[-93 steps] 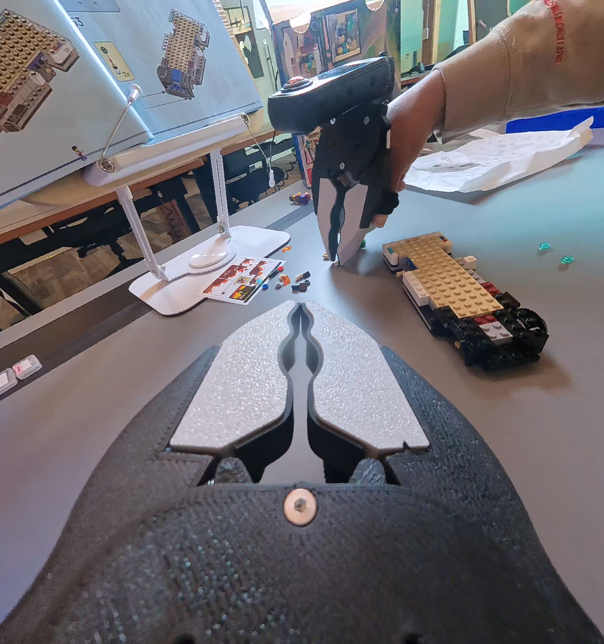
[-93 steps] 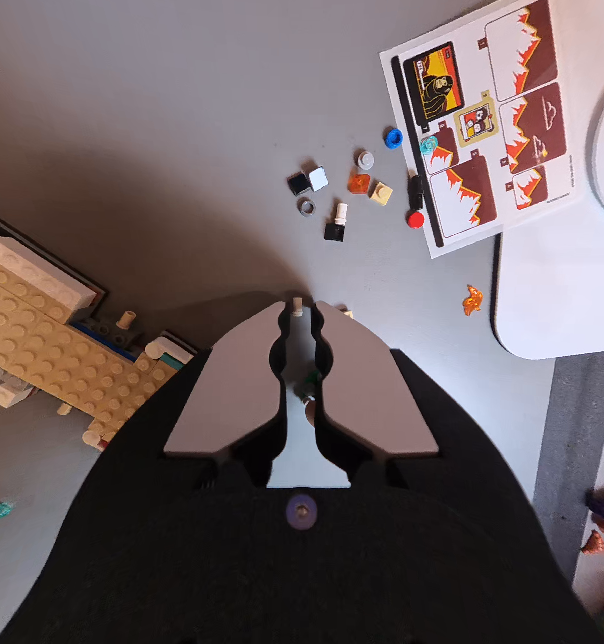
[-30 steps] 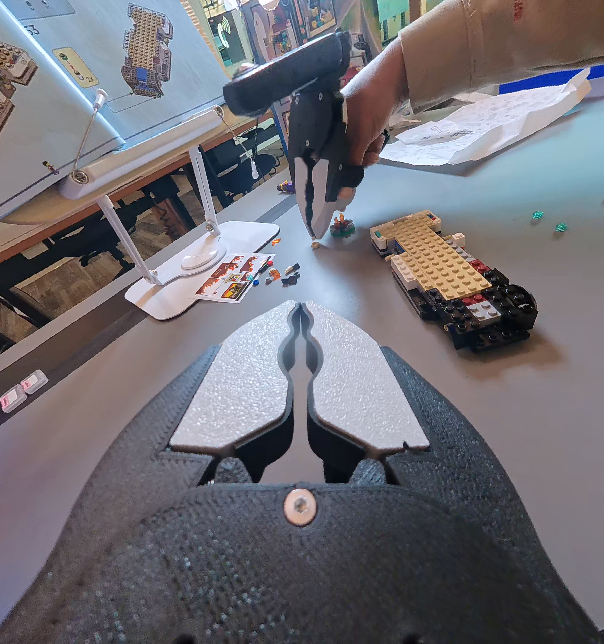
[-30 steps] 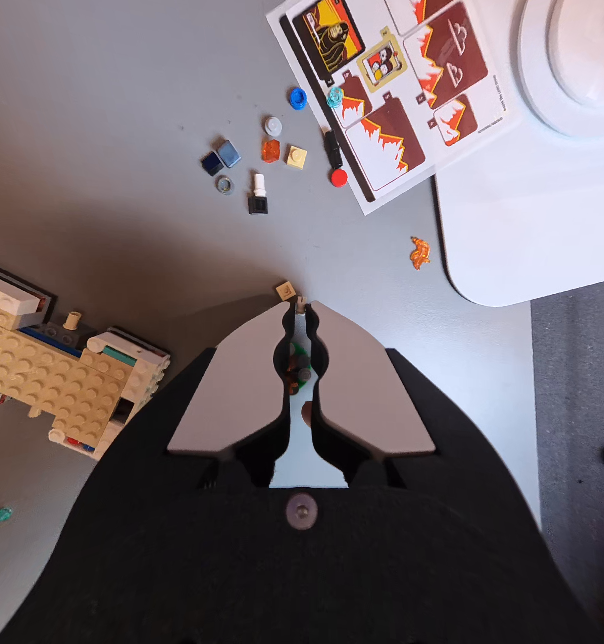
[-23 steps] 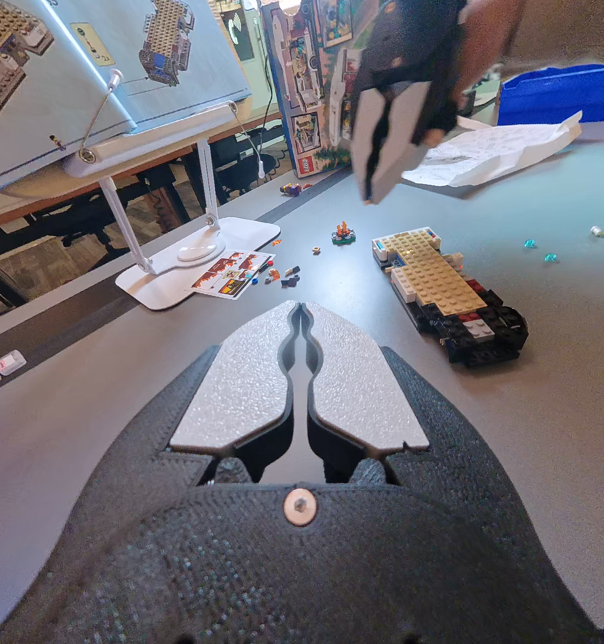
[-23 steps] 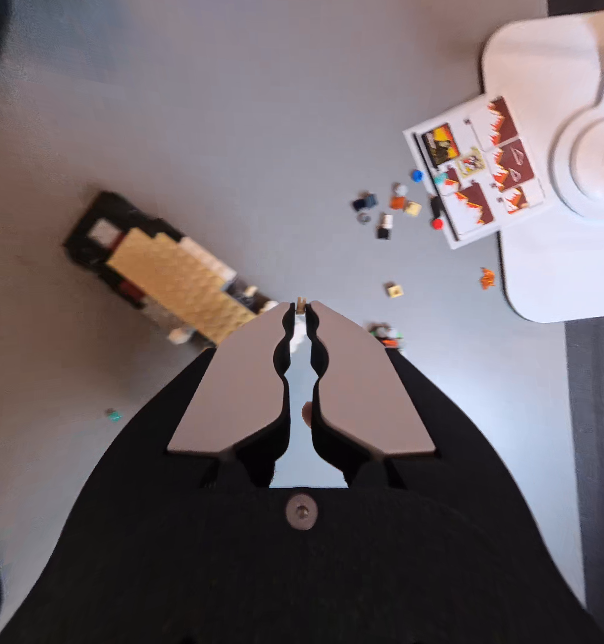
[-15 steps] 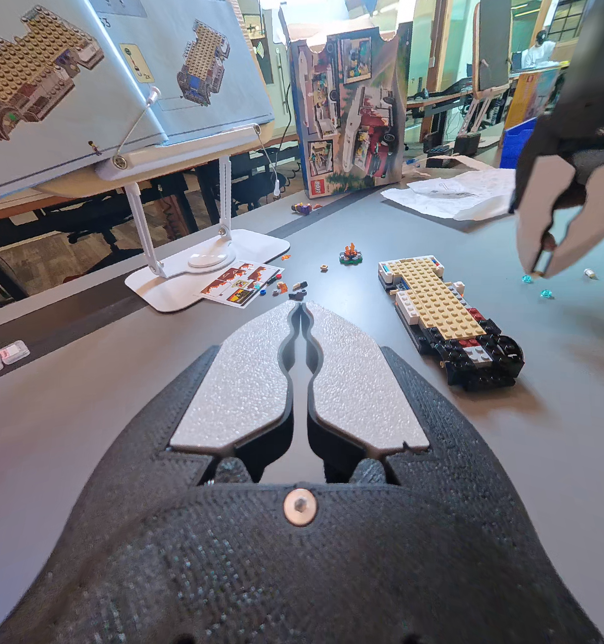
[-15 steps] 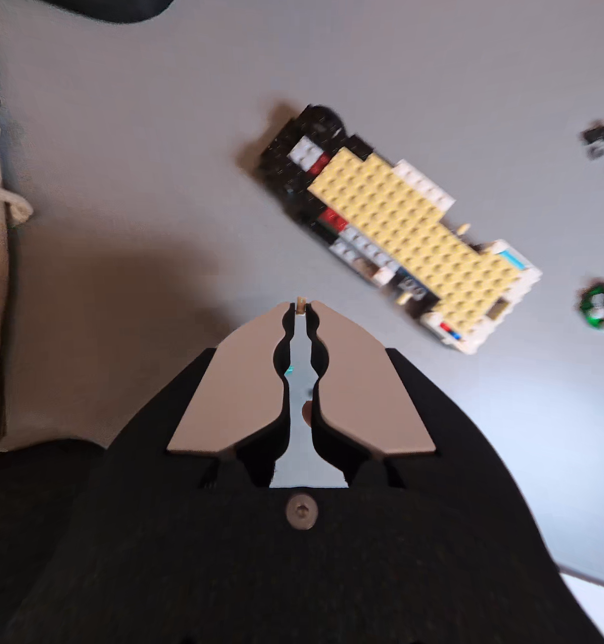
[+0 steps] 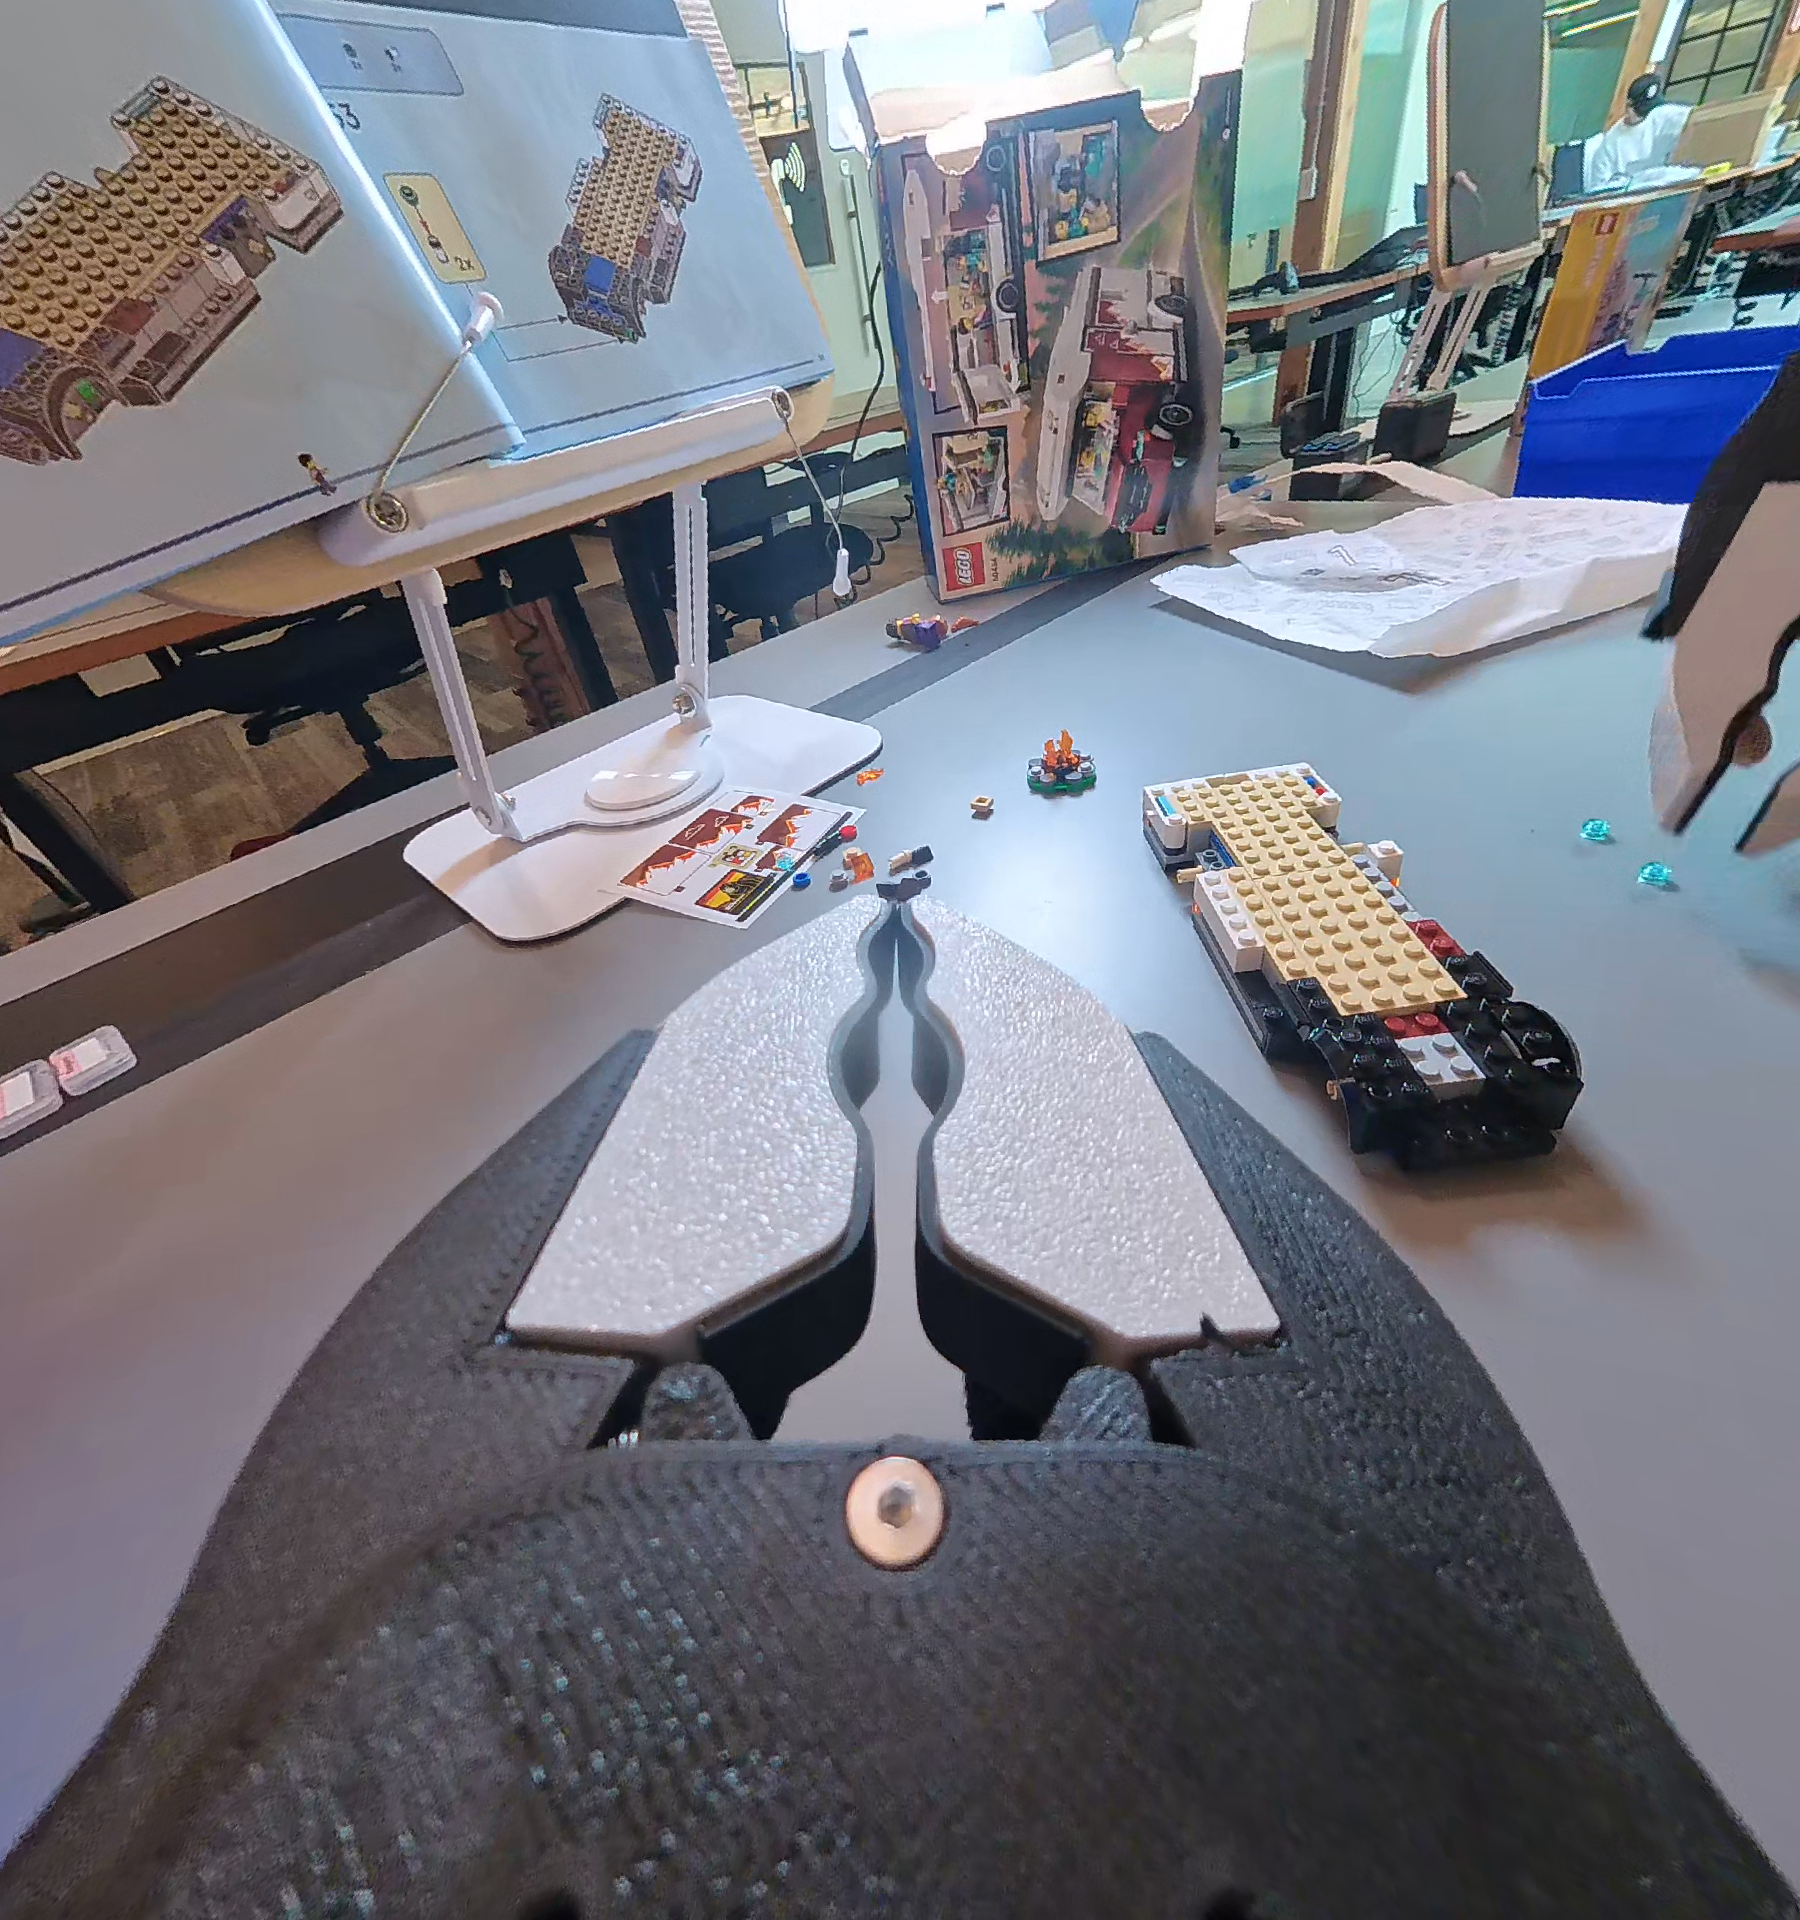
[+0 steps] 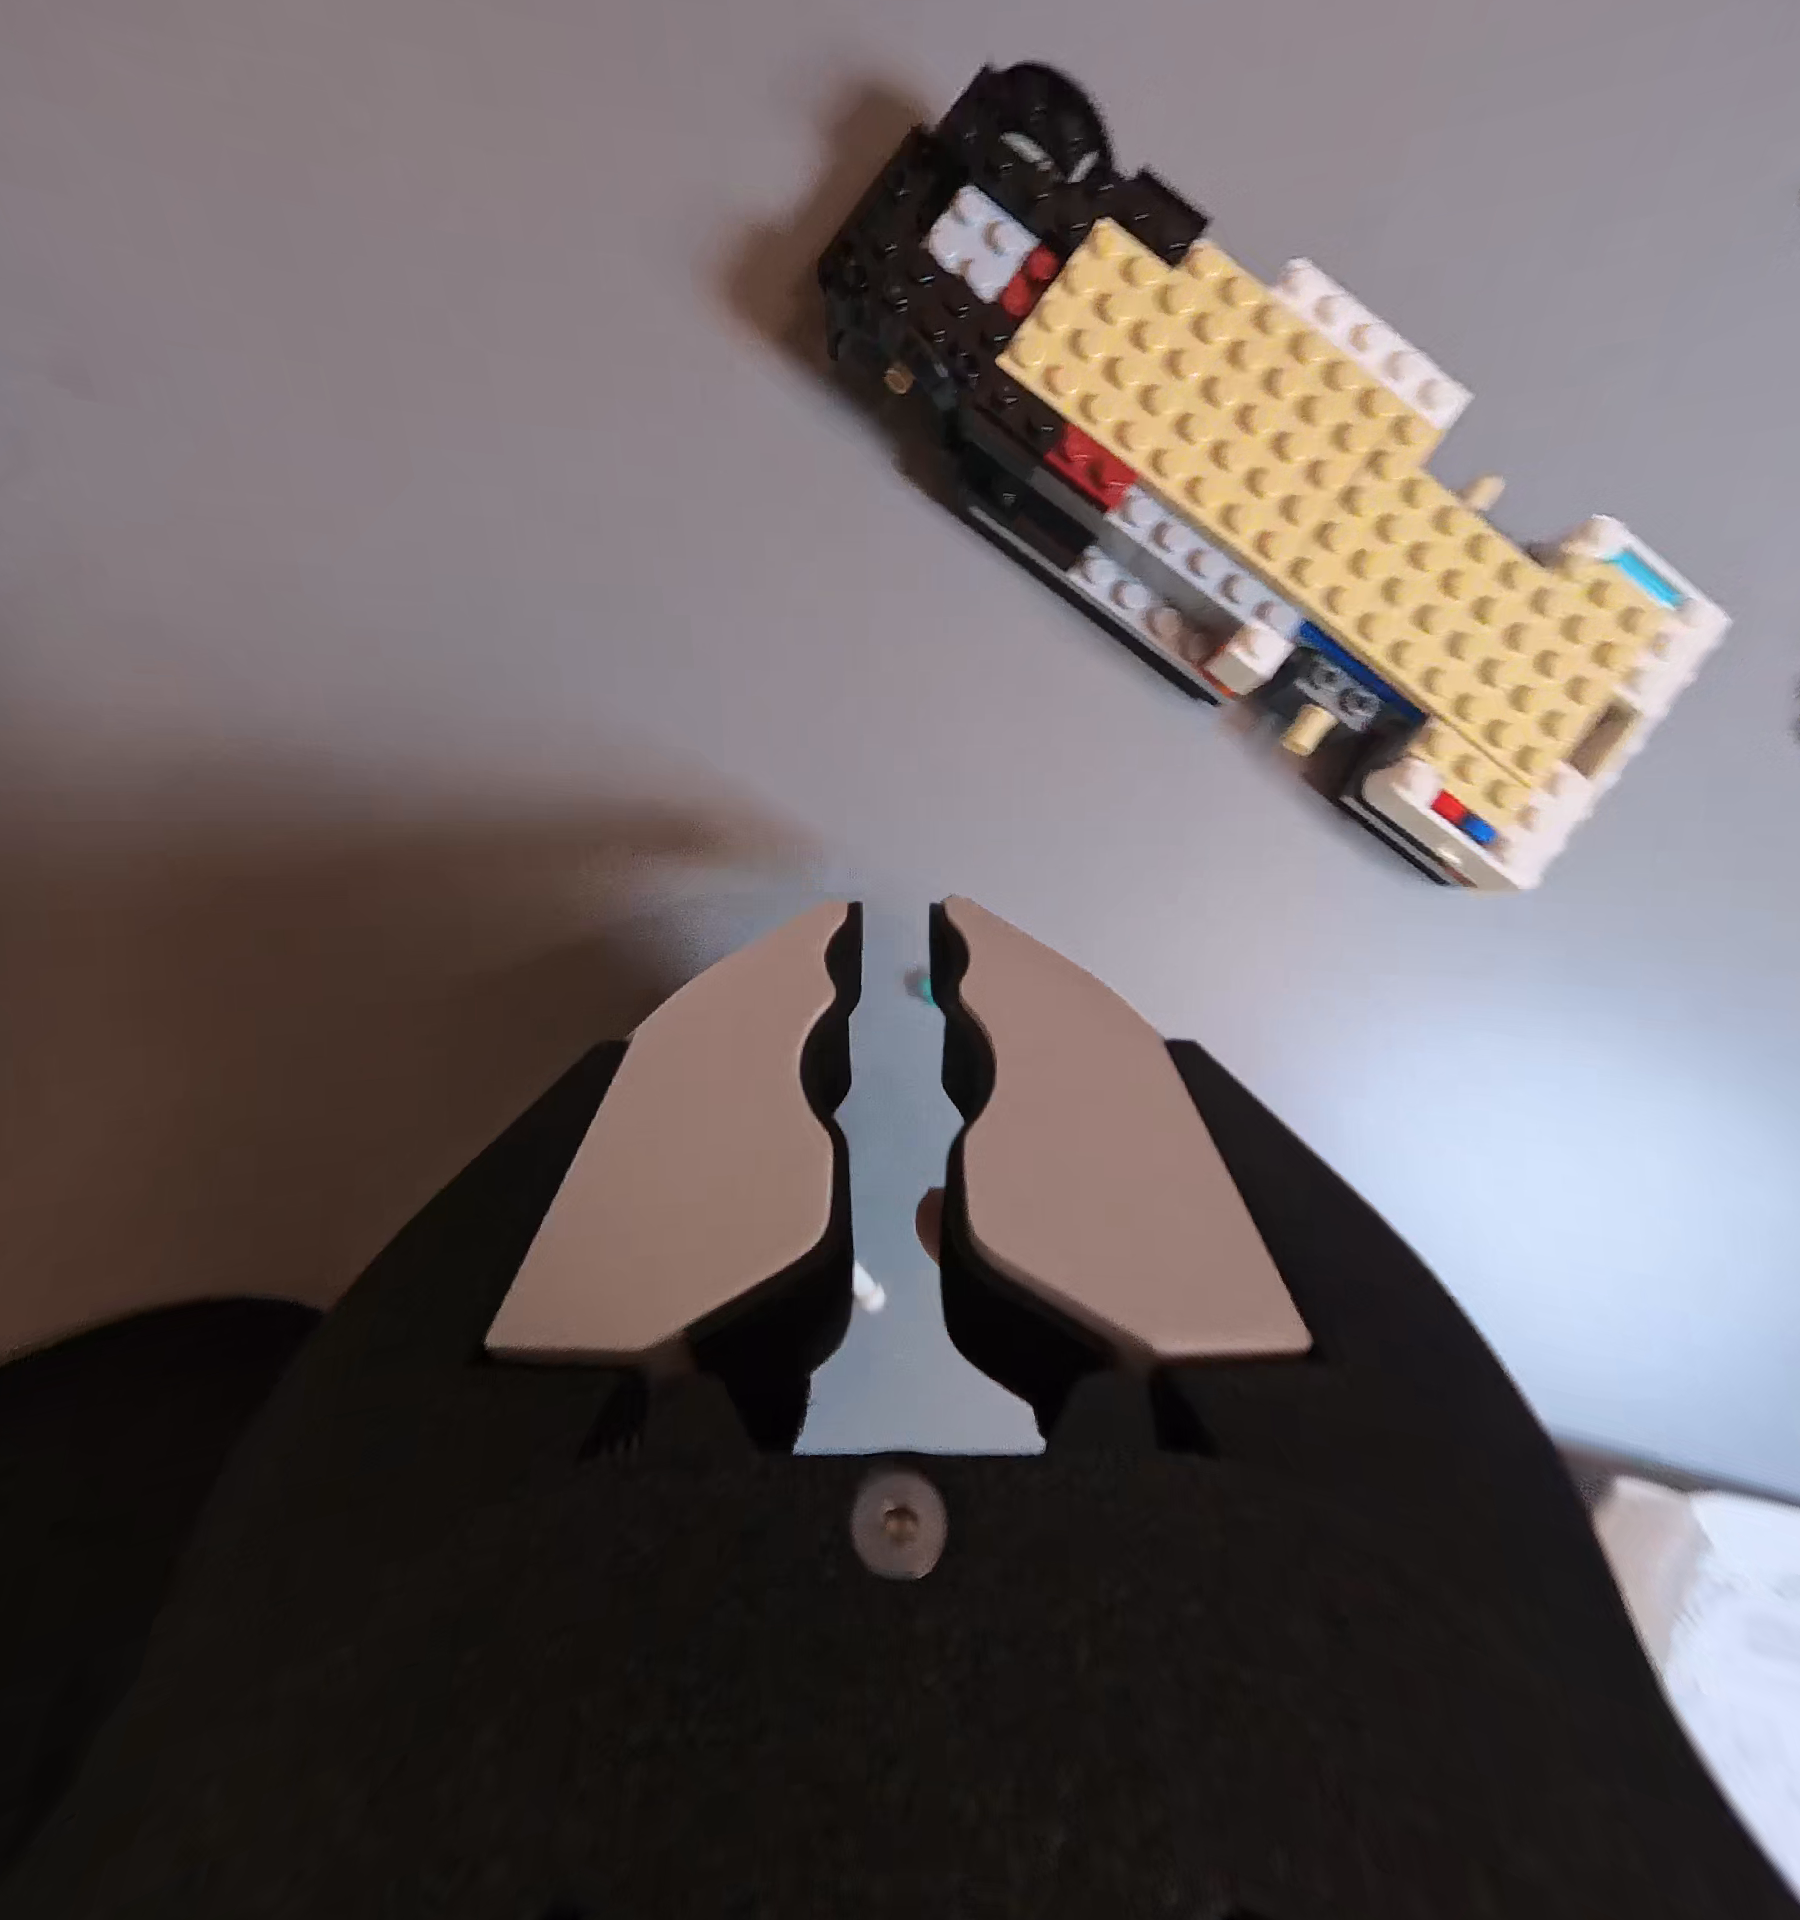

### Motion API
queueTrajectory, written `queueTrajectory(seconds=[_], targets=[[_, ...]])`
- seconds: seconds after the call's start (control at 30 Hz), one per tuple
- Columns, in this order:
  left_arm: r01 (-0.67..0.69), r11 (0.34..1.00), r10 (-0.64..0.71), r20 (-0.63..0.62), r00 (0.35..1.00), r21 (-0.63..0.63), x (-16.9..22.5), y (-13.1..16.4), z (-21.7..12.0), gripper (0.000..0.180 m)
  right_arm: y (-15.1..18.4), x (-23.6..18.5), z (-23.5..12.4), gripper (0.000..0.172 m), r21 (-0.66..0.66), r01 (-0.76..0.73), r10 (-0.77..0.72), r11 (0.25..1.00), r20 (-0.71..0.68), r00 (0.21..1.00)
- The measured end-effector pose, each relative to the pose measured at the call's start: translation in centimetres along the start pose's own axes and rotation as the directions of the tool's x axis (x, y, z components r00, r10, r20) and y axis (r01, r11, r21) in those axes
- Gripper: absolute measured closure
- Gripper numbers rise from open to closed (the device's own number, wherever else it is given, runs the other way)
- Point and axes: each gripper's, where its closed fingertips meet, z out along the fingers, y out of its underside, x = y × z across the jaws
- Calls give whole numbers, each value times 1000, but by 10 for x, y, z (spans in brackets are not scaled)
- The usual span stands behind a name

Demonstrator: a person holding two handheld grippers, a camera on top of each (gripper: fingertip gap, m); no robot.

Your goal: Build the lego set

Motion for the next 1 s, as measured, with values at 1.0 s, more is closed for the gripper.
queueTrajectory(seconds=[1.0], targets=[[-174, 953, 25, -505, 862, -249, 134, 15, 28, 174, 74, -8, -16, 167, 41, -78, 78, 996, 5, 997]])
